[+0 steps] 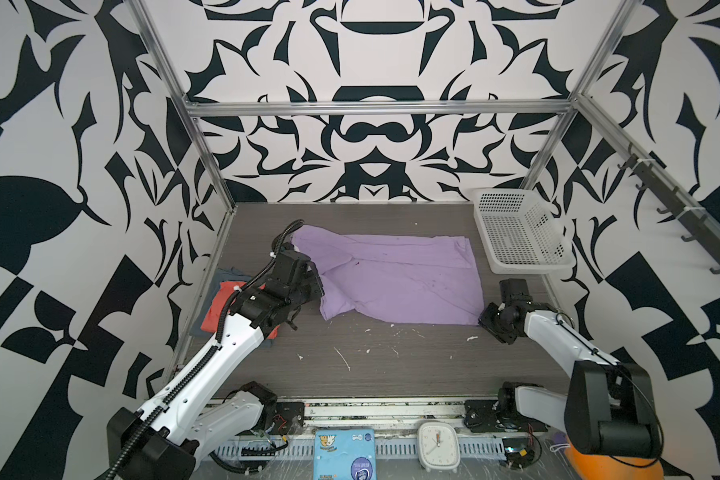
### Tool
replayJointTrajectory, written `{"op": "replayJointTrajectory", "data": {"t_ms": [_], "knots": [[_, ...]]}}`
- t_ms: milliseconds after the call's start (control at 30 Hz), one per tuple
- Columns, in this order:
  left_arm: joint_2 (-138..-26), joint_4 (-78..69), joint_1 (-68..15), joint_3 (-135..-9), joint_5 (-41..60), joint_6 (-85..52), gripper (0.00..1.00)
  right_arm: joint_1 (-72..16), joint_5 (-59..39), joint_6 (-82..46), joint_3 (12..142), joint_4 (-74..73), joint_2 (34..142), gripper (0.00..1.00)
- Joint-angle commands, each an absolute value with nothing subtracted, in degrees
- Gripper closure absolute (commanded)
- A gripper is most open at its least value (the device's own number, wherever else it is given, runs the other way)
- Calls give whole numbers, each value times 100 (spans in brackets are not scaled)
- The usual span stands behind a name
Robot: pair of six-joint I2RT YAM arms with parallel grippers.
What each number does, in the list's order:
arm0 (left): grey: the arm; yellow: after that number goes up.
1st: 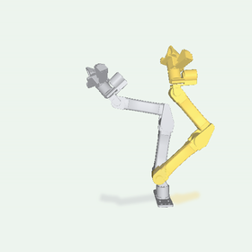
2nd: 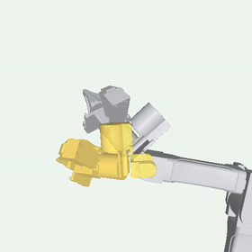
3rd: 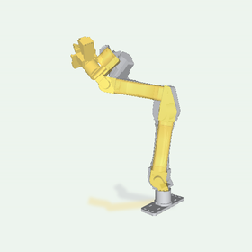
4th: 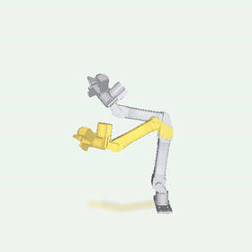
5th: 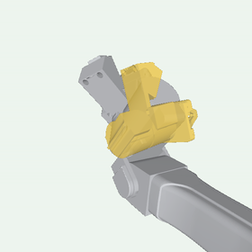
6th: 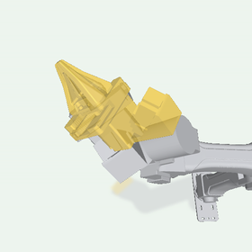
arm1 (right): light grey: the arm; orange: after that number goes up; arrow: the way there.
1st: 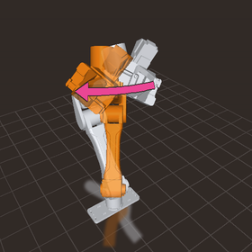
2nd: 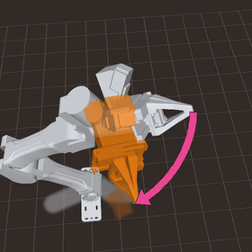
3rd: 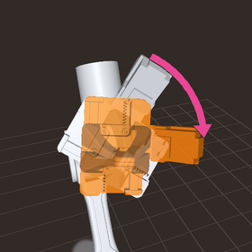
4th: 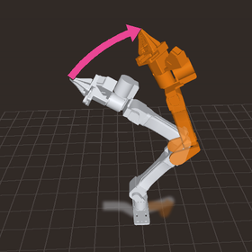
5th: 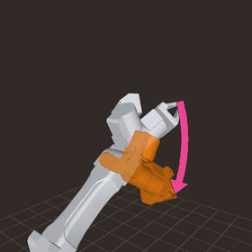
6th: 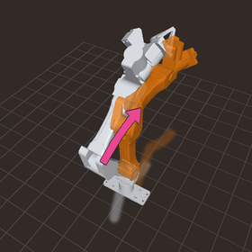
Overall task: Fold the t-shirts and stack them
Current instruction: 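Fold the near hem over toward the far edge with both grippers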
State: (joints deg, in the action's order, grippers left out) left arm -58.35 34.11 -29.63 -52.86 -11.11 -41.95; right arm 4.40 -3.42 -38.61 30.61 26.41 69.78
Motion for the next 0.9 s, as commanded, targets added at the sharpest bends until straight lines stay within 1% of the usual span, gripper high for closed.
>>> {"op": "replayJointTrajectory", "data": {"t_ms": [0,133,200,267,333,433,567,733,867], "knots": [[-5691,3409,-2929,-5179,-1121,-4278,100,414,-308,-4009,3053,2223,7210,58],[-5625,3413,-2911,-5111,-1129,-4331,100,404,-325,-4052,2990,1920,7519,57],[-5603,3414,-2909,-5080,-1129,-4363,100,392,-301,-4084,2953,1802,7596,60],[-5599,3410,-2900,-5030,-1131,-4394,100,388,-258,-4104,2927,1732,7649,71],[-5591,3416,-2892,-5010,-1129,-4412,100,385,-237,-4102,2935,1739,7676,85],[-5572,3446,-2866,-5018,-1142,-4411,100,371,-246,-4068,2970,1875,7592,100],[-5478,3616,-2848,-5075,-1190,-4386,100,355,-181,-3971,3027,2298,7164,100],[-5179,3987,-2841,-5198,-1396,-4353,100,347,-45,-3770,3220,3138,6324,100],[-5135,3813,-2832,-5327,-1391,-4253,100,345,-50,-3763,3507,3360,5815,100]]}}
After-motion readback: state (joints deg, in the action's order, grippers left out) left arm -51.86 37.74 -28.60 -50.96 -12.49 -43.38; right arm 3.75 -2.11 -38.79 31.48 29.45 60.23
